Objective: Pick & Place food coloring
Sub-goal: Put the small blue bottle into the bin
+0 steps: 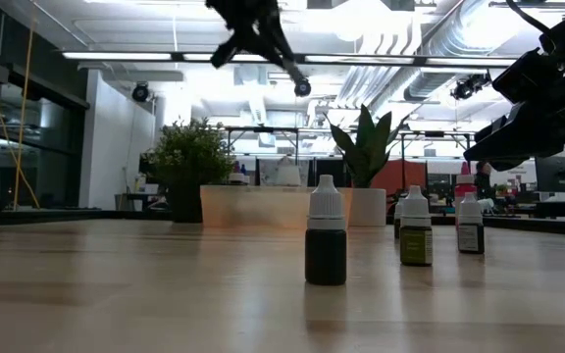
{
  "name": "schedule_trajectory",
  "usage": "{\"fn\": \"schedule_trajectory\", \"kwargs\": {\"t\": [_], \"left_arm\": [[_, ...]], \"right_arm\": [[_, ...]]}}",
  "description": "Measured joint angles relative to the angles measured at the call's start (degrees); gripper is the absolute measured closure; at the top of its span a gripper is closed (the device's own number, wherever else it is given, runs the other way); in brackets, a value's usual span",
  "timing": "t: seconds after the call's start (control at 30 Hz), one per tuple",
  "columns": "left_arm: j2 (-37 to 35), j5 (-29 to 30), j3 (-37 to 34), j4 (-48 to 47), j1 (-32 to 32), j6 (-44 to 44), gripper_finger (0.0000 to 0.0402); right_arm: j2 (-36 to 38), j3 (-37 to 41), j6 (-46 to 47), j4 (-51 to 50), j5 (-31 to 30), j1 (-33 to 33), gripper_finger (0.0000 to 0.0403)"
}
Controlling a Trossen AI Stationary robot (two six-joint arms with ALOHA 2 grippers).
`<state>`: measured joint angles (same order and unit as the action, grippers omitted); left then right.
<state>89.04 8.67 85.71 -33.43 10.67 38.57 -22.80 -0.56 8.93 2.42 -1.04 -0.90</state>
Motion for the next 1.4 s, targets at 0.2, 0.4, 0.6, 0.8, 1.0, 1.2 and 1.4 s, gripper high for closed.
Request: {"fn": "schedule_trajectory", "kwargs": {"t": [0.2,0.4,0.6,0.8,1.0,1.2,1.4], "left_arm": [[8.7,4.8,10.4,-10.2,3.8,0.8,0.0369],[19.3,6.8,23.7,-22.2,6.1,-1.8,0.0369],[27.7,7.0,31.5,-30.6,6.6,-3.5,0.0369],[32.0,5.9,31.9,-31.6,6.6,-3.1,0.0369],[34.9,6.6,31.8,-34.0,6.6,-2.3,0.0369],[36.8,7.0,31.7,-34.8,6.6,-1.8,0.0369],[37.0,8.6,27.4,-33.7,6.6,3.9,0.0369]], "right_arm": [[0.0,0.0,0.0,0.0,0.0,0.0,0.0402],[0.0,0.0,0.0,0.0,0.0,0.0,0.0402],[0.0,0.0,0.0,0.0,0.0,0.0,0.0402],[0.0,0.0,0.0,0.0,0.0,0.0,0.0402],[0.0,0.0,0.0,0.0,0.0,0.0,0.0402],[0.0,0.0,0.0,0.0,0.0,0.0,0.0402],[0.0,0.0,0.0,0.0,0.0,0.0,0.0402]]}}
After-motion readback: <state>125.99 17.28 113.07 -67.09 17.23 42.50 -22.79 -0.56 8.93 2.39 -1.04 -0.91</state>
